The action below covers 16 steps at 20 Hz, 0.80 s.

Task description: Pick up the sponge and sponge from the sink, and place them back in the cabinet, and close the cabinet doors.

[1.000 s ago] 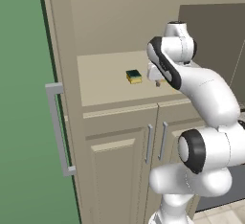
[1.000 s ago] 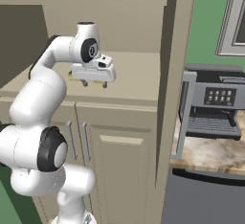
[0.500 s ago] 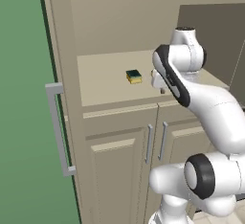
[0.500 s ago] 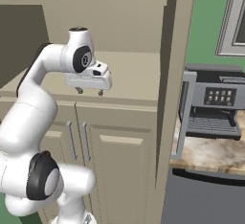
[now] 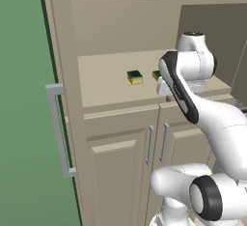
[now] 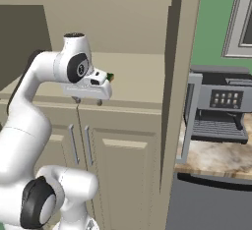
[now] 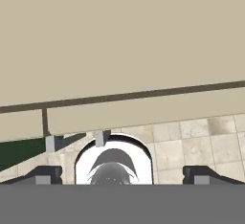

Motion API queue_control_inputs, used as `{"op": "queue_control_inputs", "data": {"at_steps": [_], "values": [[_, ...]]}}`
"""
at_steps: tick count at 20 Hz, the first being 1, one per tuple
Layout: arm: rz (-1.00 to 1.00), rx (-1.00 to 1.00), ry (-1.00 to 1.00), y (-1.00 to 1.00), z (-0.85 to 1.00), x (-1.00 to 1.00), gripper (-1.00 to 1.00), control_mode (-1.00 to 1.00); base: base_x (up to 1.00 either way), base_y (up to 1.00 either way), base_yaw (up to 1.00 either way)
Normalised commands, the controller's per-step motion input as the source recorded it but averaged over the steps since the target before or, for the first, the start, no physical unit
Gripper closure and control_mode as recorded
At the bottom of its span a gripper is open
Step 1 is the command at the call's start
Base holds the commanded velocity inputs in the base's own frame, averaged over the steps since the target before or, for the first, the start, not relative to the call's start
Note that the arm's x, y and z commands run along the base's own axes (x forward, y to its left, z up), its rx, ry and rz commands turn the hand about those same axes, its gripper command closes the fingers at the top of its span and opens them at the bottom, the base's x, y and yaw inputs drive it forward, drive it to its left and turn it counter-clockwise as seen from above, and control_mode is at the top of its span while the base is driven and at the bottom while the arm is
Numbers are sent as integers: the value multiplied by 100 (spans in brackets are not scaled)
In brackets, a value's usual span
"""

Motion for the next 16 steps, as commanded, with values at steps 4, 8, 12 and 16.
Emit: {"op": "queue_control_inputs", "data": {"at_steps": [4, 8, 12, 16], "values": [[0, 0, 0, -3, 0, -32, -100, -100, 0, 0, 0], [0, 0, 0, -4, 0, -29, -100, -100, 0, 0, 0], [0, 0, 0, -1, 0, -24, -100, -100, 0, 0, 0], [0, 0, 0, 0, 0, -23, -100, -100, 0, 0, 0]]}}
